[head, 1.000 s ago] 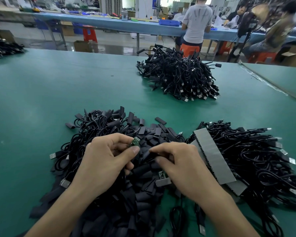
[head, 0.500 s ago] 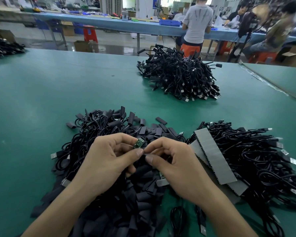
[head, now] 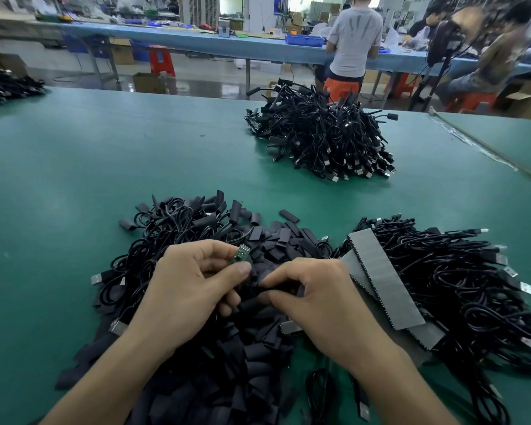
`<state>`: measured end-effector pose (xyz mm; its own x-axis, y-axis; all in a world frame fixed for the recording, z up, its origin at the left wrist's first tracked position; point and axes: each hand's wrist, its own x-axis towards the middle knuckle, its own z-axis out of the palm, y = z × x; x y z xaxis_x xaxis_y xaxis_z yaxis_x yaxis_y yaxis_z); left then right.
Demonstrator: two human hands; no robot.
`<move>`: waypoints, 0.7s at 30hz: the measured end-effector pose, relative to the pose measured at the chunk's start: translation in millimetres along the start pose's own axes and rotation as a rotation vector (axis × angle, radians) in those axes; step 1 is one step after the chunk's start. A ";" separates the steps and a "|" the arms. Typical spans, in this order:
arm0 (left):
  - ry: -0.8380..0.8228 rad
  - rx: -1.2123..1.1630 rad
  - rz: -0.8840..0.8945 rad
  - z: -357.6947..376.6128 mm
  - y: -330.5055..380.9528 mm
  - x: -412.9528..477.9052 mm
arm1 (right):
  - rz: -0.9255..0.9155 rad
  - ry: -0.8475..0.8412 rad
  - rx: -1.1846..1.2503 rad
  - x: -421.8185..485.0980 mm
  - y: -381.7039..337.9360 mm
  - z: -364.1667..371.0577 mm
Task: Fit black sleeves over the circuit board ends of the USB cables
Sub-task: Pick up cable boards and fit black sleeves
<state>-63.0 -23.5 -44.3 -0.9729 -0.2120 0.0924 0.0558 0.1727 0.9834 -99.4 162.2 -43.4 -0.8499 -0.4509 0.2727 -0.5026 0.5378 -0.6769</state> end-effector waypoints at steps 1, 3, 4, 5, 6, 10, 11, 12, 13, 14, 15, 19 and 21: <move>0.032 -0.011 0.011 -0.5 0.6 0.3 | 0.035 0.013 -0.020 -0.1 1.6 -0.9; 0.083 -0.049 0.036 -1.7 2.3 1.5 | 0.127 0.018 -0.158 -0.8 5.9 -4.2; 0.099 -0.072 0.045 -2.2 2.8 2.0 | 0.170 -0.012 -0.271 -1.2 8.1 -5.6; 0.109 -0.089 0.053 -2.8 3.3 2.4 | 0.205 -0.058 -0.374 -1.4 10.0 -6.1; 0.114 -0.098 0.060 -3.3 3.5 3.0 | 0.231 -0.102 -0.440 -1.5 10.7 -5.5; 0.131 -0.070 0.089 -4.1 1.9 4.3 | 0.163 -0.140 -0.475 -3.3 8.6 11.7; 0.136 -0.059 0.095 -4.3 1.1 4.6 | 0.129 -0.160 -0.478 -4.6 7.6 18.1; 0.142 -0.046 0.098 -4.5 0.0 5.0 | 0.103 -0.184 -0.482 -6.9 7.4 24.3; 0.148 -0.033 0.099 -4.7 -1.1 5.4 | 0.088 -0.200 -0.487 -9.2 8.1 29.1; 0.152 -0.016 0.099 -5.0 -2.4 6.1 | 0.083 -0.203 -0.488 -11.0 9.2 31.9; 0.154 0.005 0.099 -5.1 -3.5 6.9 | 0.080 -0.193 -0.480 -11.9 10.4 32.8; 0.151 0.058 0.103 -4.0 -4.3 6.5 | 0.082 -0.185 -0.404 -9.5 10.2 31.6; 0.146 0.063 0.101 -2.8 -3.3 5.5 | 0.105 -0.198 -0.359 -8.2 11.1 31.8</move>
<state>-67.9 -28.0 -46.6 -0.9201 -0.3269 0.2159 0.1327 0.2585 0.9568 -93.0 149.1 -74.9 -0.8700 -0.4900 0.0546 -0.4682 0.7863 -0.4032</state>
